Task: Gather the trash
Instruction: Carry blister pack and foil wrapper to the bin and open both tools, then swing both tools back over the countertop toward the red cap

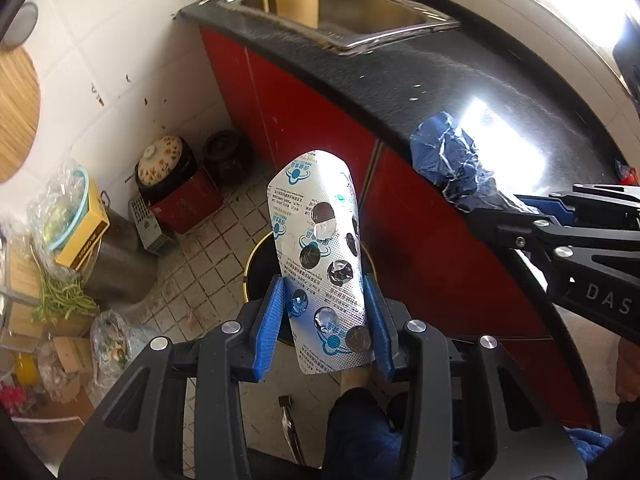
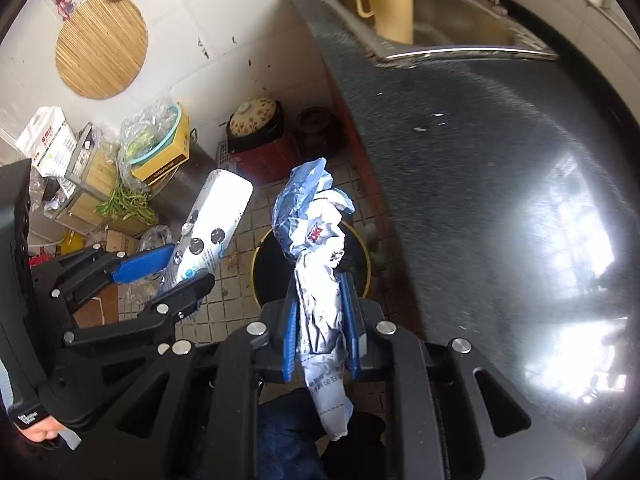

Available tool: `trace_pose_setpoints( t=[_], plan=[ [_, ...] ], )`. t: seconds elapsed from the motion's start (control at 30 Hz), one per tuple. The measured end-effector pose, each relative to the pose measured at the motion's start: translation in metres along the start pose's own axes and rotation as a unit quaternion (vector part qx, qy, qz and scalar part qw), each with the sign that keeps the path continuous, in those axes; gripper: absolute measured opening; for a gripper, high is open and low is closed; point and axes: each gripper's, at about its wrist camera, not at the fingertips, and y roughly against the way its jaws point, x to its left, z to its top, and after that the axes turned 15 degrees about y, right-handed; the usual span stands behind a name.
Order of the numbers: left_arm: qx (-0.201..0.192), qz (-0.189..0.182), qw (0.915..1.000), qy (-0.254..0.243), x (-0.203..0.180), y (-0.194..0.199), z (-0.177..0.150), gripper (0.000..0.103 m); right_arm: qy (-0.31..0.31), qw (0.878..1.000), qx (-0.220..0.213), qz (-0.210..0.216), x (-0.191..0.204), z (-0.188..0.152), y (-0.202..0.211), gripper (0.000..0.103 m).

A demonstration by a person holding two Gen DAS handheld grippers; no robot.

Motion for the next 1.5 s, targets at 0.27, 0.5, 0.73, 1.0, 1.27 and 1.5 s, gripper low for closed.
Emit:
trace_pose_setpoints(
  t=[0.27, 0.5, 0.73, 1.0, 1.27, 1.5],
  plan=[
    [0.01, -0.004, 0.9998, 0.017, 0.028, -0.028, 0.006, 0.039, 0.006, 0.999, 0.032, 0.013, 0.02, 0.026, -0.045, 0.02],
    [0.021, -0.009, 0.9994, 0.025, 0.039, -0.042, 0.011, 0.039, 0.012, 0.999, 0.046, 0.012, 0.024, 0.038, -0.062, 0.02],
    [0.032, -0.019, 0.9991, 0.022, 0.044, -0.053, 0.014, 0.046, 0.012, 0.999, 0.049, 0.007, 0.024, 0.043, -0.064, 0.02],
    [0.041, -0.021, 0.9987, 0.022, 0.048, -0.066, 0.011, 0.068, 0.012, 0.999, 0.049, 0.006, 0.018, 0.046, -0.061, 0.051],
    [0.021, -0.013, 0.9996, 0.012, 0.039, -0.057, 0.009, 0.087, -0.015, 1.0, 0.022, 0.007, -0.001, 0.026, -0.028, 0.064],
    [-0.003, -0.042, 0.9982, -0.042, -0.019, -0.034, 0.01, 0.09, -0.072, 0.996, -0.033, -0.042, -0.053, -0.028, 0.048, 0.072]
  ],
)
